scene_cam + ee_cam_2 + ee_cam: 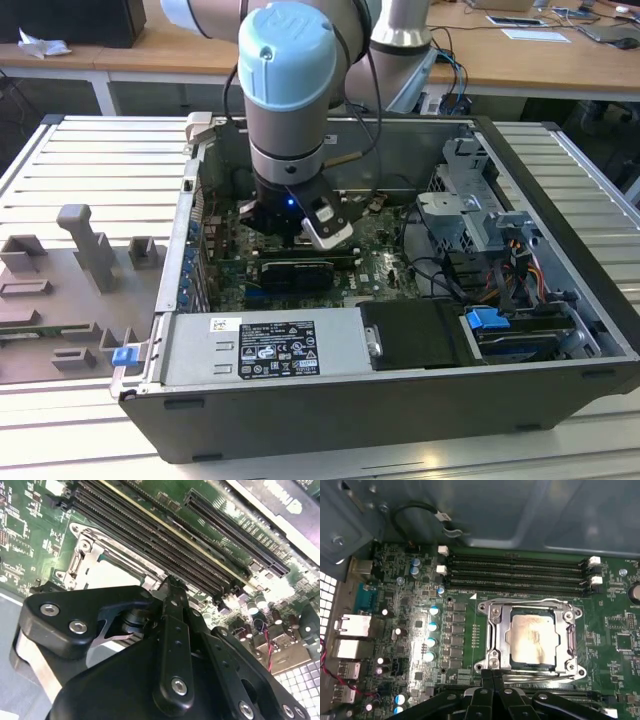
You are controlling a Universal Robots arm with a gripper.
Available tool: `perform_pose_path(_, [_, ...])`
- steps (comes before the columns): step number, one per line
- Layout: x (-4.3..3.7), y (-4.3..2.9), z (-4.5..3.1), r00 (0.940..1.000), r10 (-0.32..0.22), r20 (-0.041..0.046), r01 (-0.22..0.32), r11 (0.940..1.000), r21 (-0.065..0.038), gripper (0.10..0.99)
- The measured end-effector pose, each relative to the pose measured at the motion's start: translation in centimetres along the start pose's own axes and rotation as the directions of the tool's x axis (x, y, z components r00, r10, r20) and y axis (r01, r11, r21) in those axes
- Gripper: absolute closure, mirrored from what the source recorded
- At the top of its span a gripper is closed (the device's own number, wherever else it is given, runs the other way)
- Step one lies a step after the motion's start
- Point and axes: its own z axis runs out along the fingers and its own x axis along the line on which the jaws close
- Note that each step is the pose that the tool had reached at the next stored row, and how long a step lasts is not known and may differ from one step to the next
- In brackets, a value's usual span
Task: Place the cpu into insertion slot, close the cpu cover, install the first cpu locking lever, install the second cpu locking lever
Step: 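Install the second cpu locking lever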
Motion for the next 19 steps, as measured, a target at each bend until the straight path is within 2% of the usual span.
perform_pose_path(2, [0.19,-0.31,0.09,1.0,0.0,0.001,0.0,0.9999,-0.016,0.98])
perform_pose_path(7, [0.25,-0.57,0.65,1.0,0.001,0.0021,-0.001,0.9994,-0.036,0.98])
perform_pose_path(12, [0.54,-0.8,1.42,1.0,0.0,0.0042,0.0,0.9972,-0.074,0.98])
perform_pose_path(15, [0.75,-0.82,1.52,1.0,0.0,0.0045,0.001,0.9965,-0.083,0.98])
perform_pose_path(17, [0.76,-0.81,1.49,1.0,0.0,0.0046,0.001,0.9966,-0.083,0.98])
perform_pose_path(19, [0.75,-0.65,0.87,1.0,0.0,0.0045,0.001,0.9966,-0.083,0.98])
